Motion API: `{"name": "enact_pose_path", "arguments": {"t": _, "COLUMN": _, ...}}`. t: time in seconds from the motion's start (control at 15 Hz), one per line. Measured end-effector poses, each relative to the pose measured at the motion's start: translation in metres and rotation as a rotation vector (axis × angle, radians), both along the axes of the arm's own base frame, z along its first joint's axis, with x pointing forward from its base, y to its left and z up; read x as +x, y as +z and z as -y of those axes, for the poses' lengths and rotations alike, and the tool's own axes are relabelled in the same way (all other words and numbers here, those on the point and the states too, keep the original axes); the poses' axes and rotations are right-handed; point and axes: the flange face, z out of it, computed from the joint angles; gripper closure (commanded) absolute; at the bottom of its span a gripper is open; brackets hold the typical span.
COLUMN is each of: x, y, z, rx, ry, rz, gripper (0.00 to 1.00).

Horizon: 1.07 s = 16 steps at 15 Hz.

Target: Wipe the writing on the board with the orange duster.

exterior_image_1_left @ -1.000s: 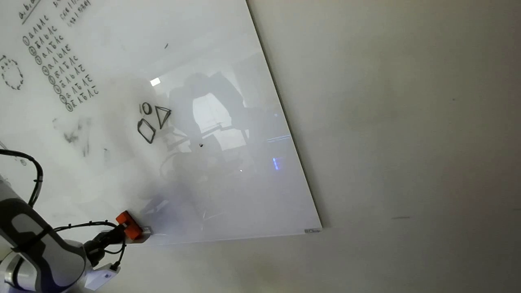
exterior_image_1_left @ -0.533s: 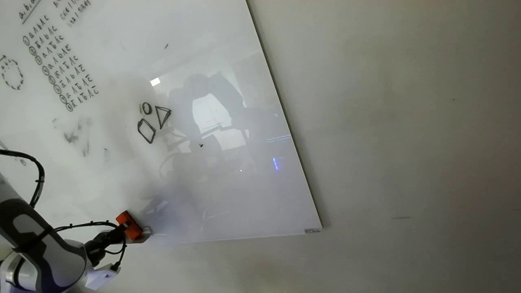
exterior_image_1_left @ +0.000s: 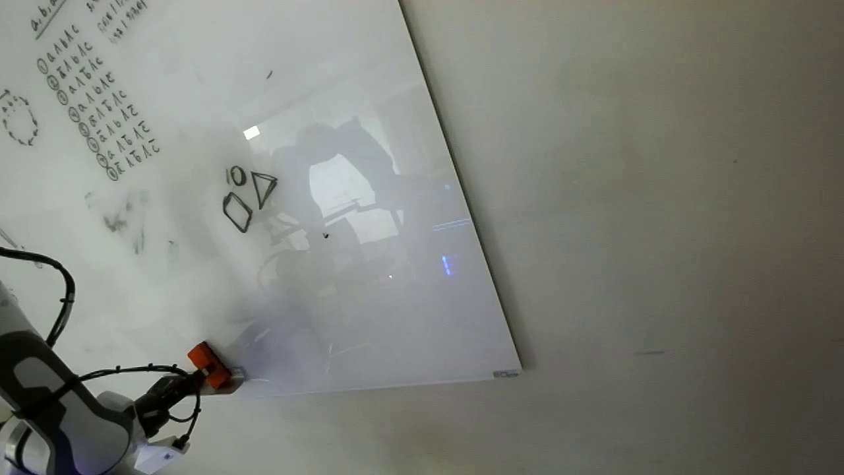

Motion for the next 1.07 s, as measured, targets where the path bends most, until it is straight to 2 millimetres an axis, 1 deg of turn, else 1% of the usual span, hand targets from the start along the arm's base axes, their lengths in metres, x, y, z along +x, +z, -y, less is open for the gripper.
{"name": "enact_pose_path", "arguments": {"t": 0.2, "x": 0.006, "y": -0.003, "z": -0.005, "rx": 0.012, "ry": -0.012, "rz": -0.003, "gripper": 0.00}}
{"name": "enact_pose_path", "arguments": {"t": 0.67, "x": 0.027, "y": -0.007, "z": -0.014, "rx": 0.052, "ry": -0.075, "rz": -0.004, "gripper": 0.00}}
{"name": "enact_pose_path", "arguments": {"t": 1.07, "x": 0.032, "y": -0.011, "z": -0.028, "rx": 0.074, "ry": -0.109, "rz": 0.001, "gripper": 0.00}}
